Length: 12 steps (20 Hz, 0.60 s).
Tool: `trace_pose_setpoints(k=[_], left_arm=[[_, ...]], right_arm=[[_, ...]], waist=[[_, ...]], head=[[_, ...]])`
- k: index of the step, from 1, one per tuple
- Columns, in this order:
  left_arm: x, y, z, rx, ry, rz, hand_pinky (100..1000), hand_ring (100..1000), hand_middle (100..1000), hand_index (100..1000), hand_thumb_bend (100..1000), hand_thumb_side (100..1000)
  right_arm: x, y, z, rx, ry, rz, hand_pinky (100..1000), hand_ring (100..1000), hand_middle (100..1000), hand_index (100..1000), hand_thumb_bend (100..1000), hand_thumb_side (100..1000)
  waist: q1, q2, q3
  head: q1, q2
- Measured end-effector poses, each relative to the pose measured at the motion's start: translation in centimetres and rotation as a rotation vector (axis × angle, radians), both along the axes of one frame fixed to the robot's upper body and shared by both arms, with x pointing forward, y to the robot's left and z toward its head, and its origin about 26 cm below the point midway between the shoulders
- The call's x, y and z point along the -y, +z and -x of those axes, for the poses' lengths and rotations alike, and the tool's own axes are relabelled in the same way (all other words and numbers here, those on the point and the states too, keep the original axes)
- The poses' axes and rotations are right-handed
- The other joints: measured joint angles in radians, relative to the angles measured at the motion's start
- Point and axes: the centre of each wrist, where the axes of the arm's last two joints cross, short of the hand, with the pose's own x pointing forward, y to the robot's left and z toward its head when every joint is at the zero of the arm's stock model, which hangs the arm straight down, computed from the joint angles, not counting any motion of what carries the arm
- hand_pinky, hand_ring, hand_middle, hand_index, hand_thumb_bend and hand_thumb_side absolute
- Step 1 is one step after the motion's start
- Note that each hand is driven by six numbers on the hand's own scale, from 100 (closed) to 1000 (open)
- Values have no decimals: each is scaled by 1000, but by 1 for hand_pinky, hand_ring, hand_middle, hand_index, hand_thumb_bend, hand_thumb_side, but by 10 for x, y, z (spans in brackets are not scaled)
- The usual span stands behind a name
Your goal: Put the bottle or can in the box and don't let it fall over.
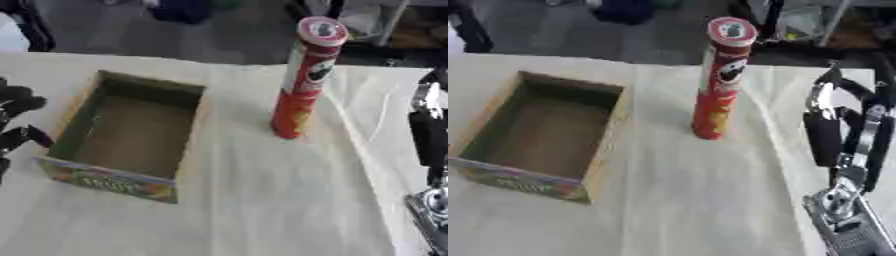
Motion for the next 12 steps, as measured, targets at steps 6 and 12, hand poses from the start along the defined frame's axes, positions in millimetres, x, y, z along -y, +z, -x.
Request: trace_pose_setpoints(k=[6, 12], left_arm=[[1, 0, 0, -1, -1, 5, 512, 795, 722, 837, 100, 659], [1, -1, 0, -3, -1, 5, 512, 795, 721, 836, 100, 657]], right_arm=[[0, 0, 0, -7, -4, 5, 391, 795, 985, 961, 100, 594], [12, 16, -2, -109, -113, 175, 455, 854, 1000, 965, 100, 549]], waist=[[0, 0, 0], [0, -6, -1]], head=[[-3, 2], [-3, 2]])
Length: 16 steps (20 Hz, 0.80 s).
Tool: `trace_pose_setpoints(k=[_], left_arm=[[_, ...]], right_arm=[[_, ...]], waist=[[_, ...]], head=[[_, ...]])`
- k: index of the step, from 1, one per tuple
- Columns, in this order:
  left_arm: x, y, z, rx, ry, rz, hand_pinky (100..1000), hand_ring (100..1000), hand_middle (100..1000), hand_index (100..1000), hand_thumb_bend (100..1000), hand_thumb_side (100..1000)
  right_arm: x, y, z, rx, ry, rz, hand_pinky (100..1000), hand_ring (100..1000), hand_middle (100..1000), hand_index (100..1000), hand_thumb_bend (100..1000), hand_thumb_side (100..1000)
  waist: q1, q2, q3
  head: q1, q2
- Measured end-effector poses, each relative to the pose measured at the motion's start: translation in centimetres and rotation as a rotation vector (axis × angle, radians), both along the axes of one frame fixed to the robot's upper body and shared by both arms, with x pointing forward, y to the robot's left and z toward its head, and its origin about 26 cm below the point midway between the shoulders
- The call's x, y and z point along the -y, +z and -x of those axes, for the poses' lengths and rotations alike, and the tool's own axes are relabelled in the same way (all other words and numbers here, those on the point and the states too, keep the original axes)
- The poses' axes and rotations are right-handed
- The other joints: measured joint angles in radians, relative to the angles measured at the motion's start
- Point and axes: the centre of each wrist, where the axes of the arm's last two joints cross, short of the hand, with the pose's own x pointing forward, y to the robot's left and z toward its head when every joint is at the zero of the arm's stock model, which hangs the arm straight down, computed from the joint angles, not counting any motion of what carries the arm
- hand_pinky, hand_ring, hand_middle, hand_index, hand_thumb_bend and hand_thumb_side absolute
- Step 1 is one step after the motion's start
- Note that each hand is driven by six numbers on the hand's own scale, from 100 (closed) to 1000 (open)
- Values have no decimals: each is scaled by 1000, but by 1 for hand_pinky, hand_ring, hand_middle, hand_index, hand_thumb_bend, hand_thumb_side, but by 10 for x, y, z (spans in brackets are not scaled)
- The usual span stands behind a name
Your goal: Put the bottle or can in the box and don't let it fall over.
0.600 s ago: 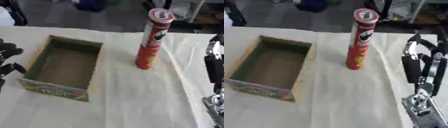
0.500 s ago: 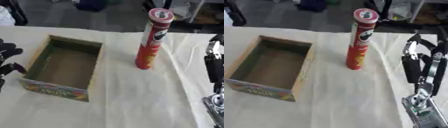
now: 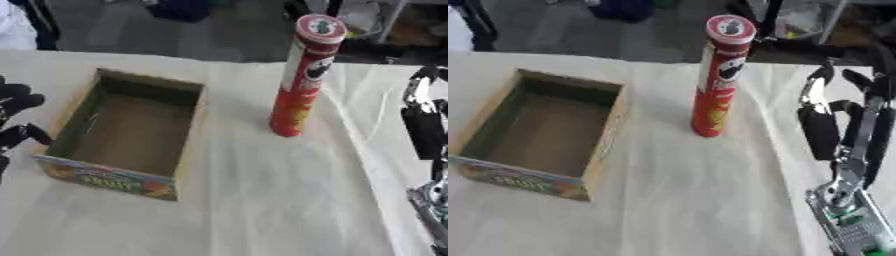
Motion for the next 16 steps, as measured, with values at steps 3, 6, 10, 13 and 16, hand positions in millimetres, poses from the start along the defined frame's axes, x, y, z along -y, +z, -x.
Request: trace_pose_setpoints(k=[3, 6, 10, 13, 16], left_arm=[[0, 0, 0, -1, 0, 0, 511, 795, 720, 838, 100, 658], [0, 0, 0, -2, 0, 0, 511, 795, 720, 837, 100, 658], [0, -1, 0, -5, 0, -2, 511, 796, 721, 837, 100, 658], [-1, -2, 1, -10, 0, -3, 511, 796, 721, 836, 100, 657], [-1, -3, 1, -14, 1, -4, 511, 795, 720, 836, 100, 657]], right_arm=[[6, 18, -2, -81, -71, 130, 477, 855, 975, 951, 100, 590], [11, 39, -4, -141, -138, 230, 482, 855, 965, 941, 100, 601], [15, 66, -5, -210, -191, 291, 496, 856, 955, 933, 100, 608], [16, 82, -5, -249, -208, 321, 503, 859, 958, 938, 100, 649], [17, 94, -4, -284, -207, 344, 508, 861, 962, 943, 100, 672]], waist=[[0, 0, 0], [-2, -1, 0], [-8, -6, -1], [-9, -6, -1], [-9, -6, 1]], head=[[0, 1], [-1, 8], [-10, 9], [-20, 8], [-29, 7]])
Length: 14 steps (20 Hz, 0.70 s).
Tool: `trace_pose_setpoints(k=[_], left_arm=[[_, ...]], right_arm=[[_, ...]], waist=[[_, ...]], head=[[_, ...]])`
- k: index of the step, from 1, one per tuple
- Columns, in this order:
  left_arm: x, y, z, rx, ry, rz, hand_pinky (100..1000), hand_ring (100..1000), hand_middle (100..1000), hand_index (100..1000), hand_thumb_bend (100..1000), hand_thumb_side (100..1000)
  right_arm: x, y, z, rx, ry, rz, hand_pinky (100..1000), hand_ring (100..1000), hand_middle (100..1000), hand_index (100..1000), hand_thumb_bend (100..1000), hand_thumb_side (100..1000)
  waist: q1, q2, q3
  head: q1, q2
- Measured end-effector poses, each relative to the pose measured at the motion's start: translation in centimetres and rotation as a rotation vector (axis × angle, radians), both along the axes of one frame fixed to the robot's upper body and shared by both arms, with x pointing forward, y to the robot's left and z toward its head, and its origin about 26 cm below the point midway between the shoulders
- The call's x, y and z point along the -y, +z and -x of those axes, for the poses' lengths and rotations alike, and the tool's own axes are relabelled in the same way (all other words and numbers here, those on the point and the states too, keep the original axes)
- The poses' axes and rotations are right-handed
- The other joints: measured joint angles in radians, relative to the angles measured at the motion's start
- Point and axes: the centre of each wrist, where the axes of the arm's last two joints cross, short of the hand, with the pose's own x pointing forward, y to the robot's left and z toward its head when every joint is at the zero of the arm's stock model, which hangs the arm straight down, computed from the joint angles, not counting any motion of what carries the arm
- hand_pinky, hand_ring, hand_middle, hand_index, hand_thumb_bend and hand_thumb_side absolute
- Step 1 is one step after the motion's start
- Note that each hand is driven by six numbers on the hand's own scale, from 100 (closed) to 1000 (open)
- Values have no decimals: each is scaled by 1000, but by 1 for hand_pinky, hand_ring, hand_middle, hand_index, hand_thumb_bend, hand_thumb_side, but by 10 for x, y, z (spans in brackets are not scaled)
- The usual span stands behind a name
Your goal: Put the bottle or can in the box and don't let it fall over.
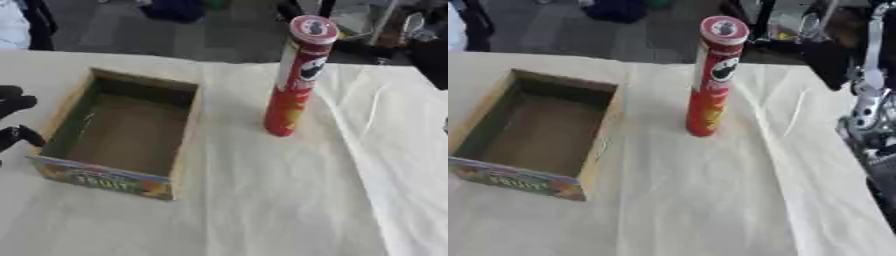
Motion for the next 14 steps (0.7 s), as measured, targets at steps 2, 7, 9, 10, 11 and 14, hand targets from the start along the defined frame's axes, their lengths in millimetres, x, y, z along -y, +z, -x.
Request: trace_pose_setpoints(k=[2, 7, 9, 10, 11, 14], left_arm=[[0, 0, 0, -1, 0, 0, 511, 795, 720, 836, 100, 656], [1, -1, 0, -3, -2, -1, 511, 796, 721, 836, 100, 655], [1, -1, 0, -4, -5, -2, 511, 796, 721, 836, 100, 655], [1, -1, 0, -4, -5, -2, 511, 796, 721, 836, 100, 655], [1, -1, 0, -5, -5, -3, 511, 796, 721, 836, 100, 655], [1, -1, 0, -6, -6, -4, 510, 797, 721, 835, 100, 655]], right_arm=[[0, 8, 1, -18, 2, 10, 513, 866, 968, 946, 100, 673], [-5, 26, 2, -71, 21, 18, 537, 893, 999, 961, 100, 701], [-9, 30, 2, -94, 35, 15, 543, 901, 1000, 968, 100, 718], [-12, 33, 1, -103, 43, 13, 550, 906, 1000, 973, 100, 731], [-15, 34, 1, -114, 52, 14, 555, 909, 1000, 976, 100, 740], [-24, 39, 0, -143, 83, 16, 560, 911, 1000, 980, 100, 755]], waist=[[0, -1, -1], [2, -8, -7], [3, -12, -8], [4, -13, -7], [4, -13, -6], [4, -13, -2]], head=[[-3, 0], [-7, 2], [-8, 2], [-8, 2], [-9, 1], [-15, -9]])
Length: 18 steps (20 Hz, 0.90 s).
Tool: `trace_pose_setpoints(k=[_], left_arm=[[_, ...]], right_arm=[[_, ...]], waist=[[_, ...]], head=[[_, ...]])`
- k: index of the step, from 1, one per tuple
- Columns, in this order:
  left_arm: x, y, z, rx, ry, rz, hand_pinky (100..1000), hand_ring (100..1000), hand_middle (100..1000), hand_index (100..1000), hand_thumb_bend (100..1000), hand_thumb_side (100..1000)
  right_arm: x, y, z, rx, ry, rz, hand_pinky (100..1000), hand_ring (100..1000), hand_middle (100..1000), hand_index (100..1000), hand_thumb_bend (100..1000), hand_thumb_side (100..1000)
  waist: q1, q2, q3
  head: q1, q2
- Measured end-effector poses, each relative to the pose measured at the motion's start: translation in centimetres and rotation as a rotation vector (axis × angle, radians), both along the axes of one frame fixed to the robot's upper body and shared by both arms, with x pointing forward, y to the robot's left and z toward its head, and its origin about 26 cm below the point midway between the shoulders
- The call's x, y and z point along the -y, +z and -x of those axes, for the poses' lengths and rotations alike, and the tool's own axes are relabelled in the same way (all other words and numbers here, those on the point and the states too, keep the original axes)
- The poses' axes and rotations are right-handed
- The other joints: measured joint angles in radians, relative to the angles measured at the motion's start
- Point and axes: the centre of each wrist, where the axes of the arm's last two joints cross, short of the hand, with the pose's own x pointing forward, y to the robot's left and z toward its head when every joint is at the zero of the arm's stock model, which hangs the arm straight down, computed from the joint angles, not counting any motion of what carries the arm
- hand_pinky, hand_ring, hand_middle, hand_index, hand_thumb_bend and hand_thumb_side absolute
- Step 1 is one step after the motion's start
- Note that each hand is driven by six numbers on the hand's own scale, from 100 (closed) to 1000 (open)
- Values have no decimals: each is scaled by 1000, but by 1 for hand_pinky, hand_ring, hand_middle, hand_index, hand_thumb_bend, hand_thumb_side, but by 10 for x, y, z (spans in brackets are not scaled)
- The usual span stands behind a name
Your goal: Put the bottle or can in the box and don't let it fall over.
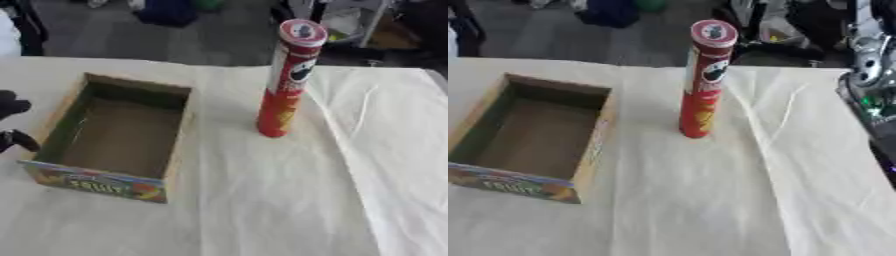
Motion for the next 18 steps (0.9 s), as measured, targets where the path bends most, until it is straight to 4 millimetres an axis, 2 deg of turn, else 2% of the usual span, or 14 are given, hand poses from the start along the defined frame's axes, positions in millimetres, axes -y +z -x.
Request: trace_pose_setpoints(k=[4, 18], left_arm=[[1, 0, 0, -3, -7, -4, 510, 797, 721, 835, 100, 655], [3, 0, 0, -10, -22, -16, 509, 798, 722, 835, 100, 656]], right_arm=[[-13, 5, -1, -31, 34, 4, 561, 911, 1000, 986, 100, 770], [-47, 17, -5, -88, 79, 48, 633, 930, 1000, 995, 100, 856]], waist=[[-1, 0, 5], [-13, 1, 29]], head=[[-7, -17], [-19, -18]])
